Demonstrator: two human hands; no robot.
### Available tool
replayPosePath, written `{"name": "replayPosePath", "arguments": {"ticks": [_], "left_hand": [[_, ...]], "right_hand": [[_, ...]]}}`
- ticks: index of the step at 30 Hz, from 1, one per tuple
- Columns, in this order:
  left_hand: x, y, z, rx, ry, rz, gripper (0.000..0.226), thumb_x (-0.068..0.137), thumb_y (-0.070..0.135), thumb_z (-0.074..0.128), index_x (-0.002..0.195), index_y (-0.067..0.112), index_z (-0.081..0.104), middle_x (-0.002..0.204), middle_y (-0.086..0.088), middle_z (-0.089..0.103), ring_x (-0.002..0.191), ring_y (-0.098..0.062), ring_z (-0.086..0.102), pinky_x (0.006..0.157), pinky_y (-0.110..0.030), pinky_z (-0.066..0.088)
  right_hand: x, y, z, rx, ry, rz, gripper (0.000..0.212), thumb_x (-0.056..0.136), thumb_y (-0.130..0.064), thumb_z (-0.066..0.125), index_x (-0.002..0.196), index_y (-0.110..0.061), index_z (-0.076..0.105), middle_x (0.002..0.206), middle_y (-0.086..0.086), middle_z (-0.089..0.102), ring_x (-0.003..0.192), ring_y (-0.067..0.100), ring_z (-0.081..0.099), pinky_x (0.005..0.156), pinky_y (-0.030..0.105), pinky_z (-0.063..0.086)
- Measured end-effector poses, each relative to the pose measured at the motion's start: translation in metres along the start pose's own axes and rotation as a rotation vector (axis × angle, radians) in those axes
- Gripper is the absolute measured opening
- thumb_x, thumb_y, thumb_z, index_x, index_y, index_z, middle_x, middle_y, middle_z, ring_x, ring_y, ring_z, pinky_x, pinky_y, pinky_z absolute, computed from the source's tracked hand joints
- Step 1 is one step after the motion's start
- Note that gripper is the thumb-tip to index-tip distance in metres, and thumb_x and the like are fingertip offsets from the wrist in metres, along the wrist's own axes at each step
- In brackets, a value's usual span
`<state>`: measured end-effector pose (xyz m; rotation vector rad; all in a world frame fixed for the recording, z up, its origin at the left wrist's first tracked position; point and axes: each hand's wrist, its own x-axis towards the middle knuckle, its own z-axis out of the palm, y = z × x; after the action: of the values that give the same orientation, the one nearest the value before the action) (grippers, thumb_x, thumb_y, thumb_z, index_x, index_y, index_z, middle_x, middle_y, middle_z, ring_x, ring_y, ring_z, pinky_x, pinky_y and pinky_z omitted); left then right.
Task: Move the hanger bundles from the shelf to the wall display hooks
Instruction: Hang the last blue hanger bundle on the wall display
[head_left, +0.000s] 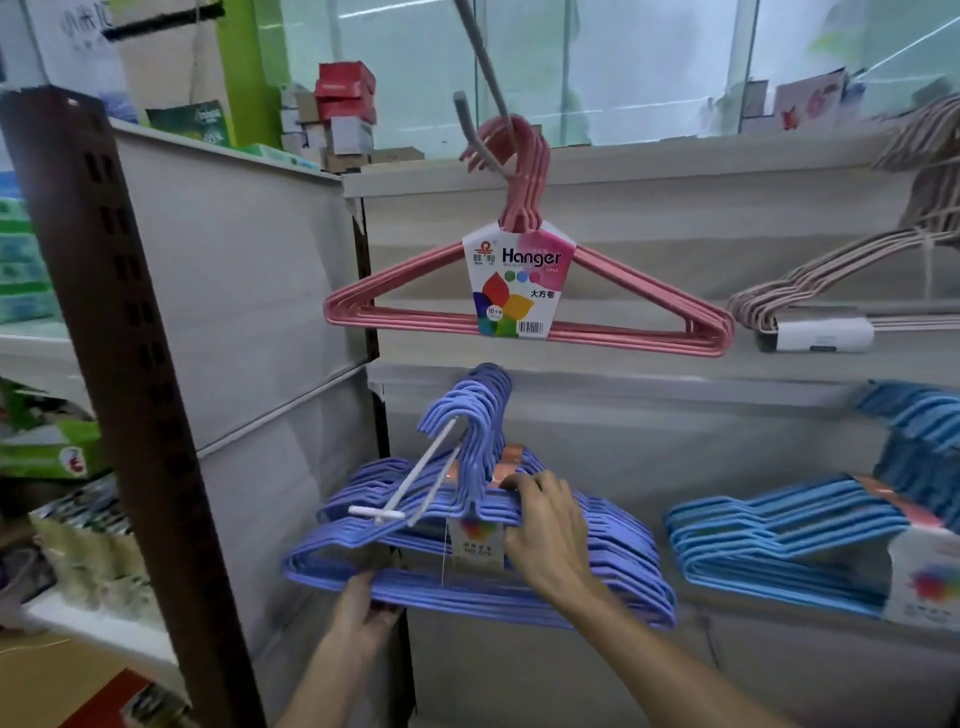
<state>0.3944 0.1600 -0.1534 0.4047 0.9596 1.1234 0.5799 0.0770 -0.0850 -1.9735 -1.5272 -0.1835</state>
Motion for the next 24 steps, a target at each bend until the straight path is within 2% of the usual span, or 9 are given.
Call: {"name": "replayPosePath", "arguments": {"ticks": [2, 4, 7, 13, 16, 19, 20, 22, 24], "left_hand": [[0.015, 0.001, 0.001, 0.006, -0.006, 0.003, 0.015, 0.097, 0.003, 0.049, 0.083, 0.007, 0.054, 0.069, -0.014, 0.063, 0.070, -0.028, 0.055, 0.061, -0.041, 0.048], [0.028, 0.001, 0.003, 0.024, -0.032, 0.002, 0.010, 0.098, 0.005, 0.051, 0.090, 0.006, 0.056, 0.083, -0.015, 0.060, 0.075, -0.029, 0.056, 0.065, -0.041, 0.047], [0.041, 0.000, 0.008, 0.011, -0.067, -0.011, 0.011, 0.099, 0.008, 0.051, 0.092, 0.008, 0.059, 0.088, -0.014, 0.062, 0.079, -0.030, 0.059, 0.068, -0.043, 0.049], [0.051, -0.001, 0.009, 0.005, -0.092, -0.038, 0.008, 0.098, 0.010, 0.053, 0.104, 0.010, 0.058, 0.095, -0.012, 0.062, 0.083, -0.027, 0.059, 0.072, -0.041, 0.050], [0.045, -0.002, 0.004, -0.003, -0.129, -0.044, 0.022, 0.097, 0.013, 0.056, 0.119, 0.011, 0.054, 0.097, -0.012, 0.063, 0.085, -0.027, 0.060, 0.073, -0.042, 0.050], [0.037, -0.006, 0.003, 0.021, -0.141, -0.050, 0.025, 0.097, 0.017, 0.056, 0.122, 0.014, 0.055, 0.107, -0.012, 0.063, 0.087, -0.025, 0.061, 0.080, -0.045, 0.050], [0.031, -0.008, 0.002, 0.034, -0.124, -0.058, 0.025, 0.098, 0.019, 0.055, 0.123, 0.016, 0.055, 0.115, -0.012, 0.061, 0.092, -0.026, 0.061, 0.087, -0.047, 0.048], [0.019, -0.014, 0.000, 0.042, -0.069, -0.093, 0.032, 0.098, 0.023, 0.055, 0.130, 0.015, 0.054, 0.129, -0.012, 0.056, 0.116, -0.031, 0.058, 0.100, -0.049, 0.044], [0.002, -0.021, -0.001, -0.011, -0.058, -0.127, 0.046, 0.098, 0.027, 0.057, 0.141, 0.015, 0.049, 0.145, -0.014, 0.048, 0.132, -0.033, 0.048, 0.102, -0.052, 0.043]], "right_hand": [[0.002, 0.001, 0.003, 0.018, 0.005, 0.024, 0.055, 0.078, -0.010, 0.060, 0.131, -0.022, 0.053, 0.117, 0.004, 0.054, 0.108, 0.028, 0.047, 0.086, 0.037, 0.041], [0.003, 0.001, 0.005, 0.006, 0.014, 0.028, 0.059, 0.077, -0.011, 0.063, 0.133, -0.019, 0.049, 0.118, 0.005, 0.054, 0.108, 0.029, 0.048, 0.085, 0.038, 0.042], [0.004, 0.001, 0.004, -0.019, 0.023, 0.041, 0.061, 0.077, -0.013, 0.065, 0.134, -0.021, 0.044, 0.121, 0.004, 0.055, 0.112, 0.029, 0.049, 0.088, 0.038, 0.041], [0.001, -0.003, 0.000, -0.113, 0.009, 0.028, 0.049, 0.082, -0.013, 0.063, 0.127, -0.019, 0.046, 0.122, 0.006, 0.051, 0.112, 0.032, 0.047, 0.086, 0.040, 0.037], [-0.002, 0.000, -0.005, -0.116, -0.020, -0.003, 0.049, 0.084, -0.025, 0.068, 0.127, -0.022, 0.044, 0.123, 0.005, 0.050, 0.114, 0.032, 0.047, 0.089, 0.042, 0.039], [-0.009, 0.009, -0.018, -0.089, -0.054, -0.013, 0.058, 0.085, -0.042, 0.070, 0.133, -0.023, 0.043, 0.128, 0.005, 0.049, 0.118, 0.030, 0.045, 0.095, 0.043, 0.038], [-0.014, 0.013, -0.024, -0.076, -0.059, -0.013, 0.060, 0.085, -0.048, 0.070, 0.134, -0.024, 0.044, 0.128, 0.004, 0.049, 0.118, 0.030, 0.046, 0.094, 0.043, 0.037], [-0.027, 0.021, -0.037, -0.039, -0.044, -0.013, 0.064, 0.082, -0.059, 0.068, 0.132, -0.026, 0.047, 0.125, 0.002, 0.051, 0.117, 0.027, 0.048, 0.093, 0.042, 0.037], [-0.042, 0.030, -0.055, -0.018, -0.033, 0.003, 0.064, 0.082, -0.065, 0.064, 0.131, -0.027, 0.049, 0.123, 0.000, 0.053, 0.117, 0.025, 0.050, 0.093, 0.041, 0.038]]}}
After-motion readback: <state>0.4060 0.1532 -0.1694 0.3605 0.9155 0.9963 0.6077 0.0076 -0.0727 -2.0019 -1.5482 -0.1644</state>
